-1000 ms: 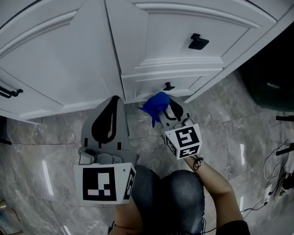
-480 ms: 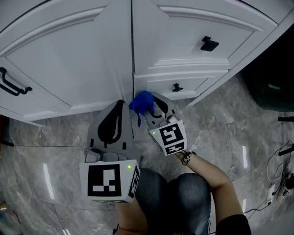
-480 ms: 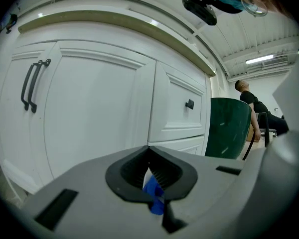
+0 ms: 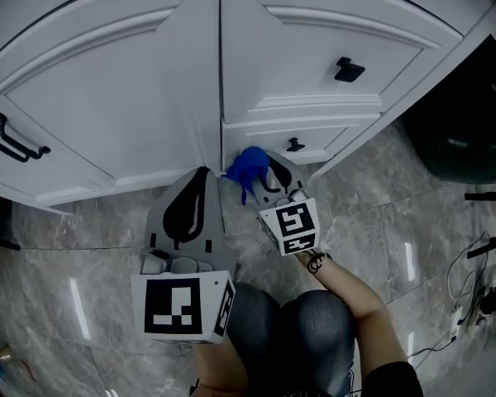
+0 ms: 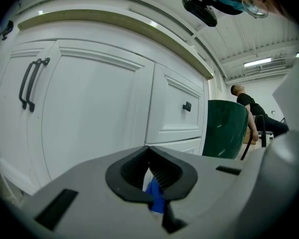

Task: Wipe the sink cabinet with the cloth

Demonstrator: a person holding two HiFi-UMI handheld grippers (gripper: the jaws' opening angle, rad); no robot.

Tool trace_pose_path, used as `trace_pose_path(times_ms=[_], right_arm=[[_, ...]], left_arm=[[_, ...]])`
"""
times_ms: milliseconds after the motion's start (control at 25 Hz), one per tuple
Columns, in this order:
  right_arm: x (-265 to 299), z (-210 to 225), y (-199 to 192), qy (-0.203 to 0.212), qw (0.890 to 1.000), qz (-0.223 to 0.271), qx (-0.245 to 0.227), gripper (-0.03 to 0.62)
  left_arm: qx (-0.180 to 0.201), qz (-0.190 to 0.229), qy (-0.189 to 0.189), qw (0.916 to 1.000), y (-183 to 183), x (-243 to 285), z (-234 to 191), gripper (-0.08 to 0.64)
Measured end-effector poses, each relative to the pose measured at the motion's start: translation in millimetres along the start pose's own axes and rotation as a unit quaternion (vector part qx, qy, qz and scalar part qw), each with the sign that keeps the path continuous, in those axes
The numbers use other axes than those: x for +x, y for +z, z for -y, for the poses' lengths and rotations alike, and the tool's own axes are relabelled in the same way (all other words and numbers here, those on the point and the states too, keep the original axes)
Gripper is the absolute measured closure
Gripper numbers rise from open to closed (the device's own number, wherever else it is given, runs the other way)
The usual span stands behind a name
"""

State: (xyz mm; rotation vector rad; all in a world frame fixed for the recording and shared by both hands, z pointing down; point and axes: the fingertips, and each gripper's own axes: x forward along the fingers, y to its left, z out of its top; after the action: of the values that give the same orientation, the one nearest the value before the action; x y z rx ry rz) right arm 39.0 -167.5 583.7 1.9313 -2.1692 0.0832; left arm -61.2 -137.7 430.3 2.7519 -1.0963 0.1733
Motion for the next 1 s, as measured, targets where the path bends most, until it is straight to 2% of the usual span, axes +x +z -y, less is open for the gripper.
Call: trace_pose_path(times_ms=[840,1000], right_arm=[[-16,44,-18,-0.044,0.999,0.001,0.005,0.477],[-19,51,-19,-0.050,0.999,0.002,-0.008,0.477]], left_arm=[[-0.001,-0.005,-0.009,0.9999,-6,15,13,0.560],[0.000,-0.013,-0.008,0.9999,-12,21,14,0.560]])
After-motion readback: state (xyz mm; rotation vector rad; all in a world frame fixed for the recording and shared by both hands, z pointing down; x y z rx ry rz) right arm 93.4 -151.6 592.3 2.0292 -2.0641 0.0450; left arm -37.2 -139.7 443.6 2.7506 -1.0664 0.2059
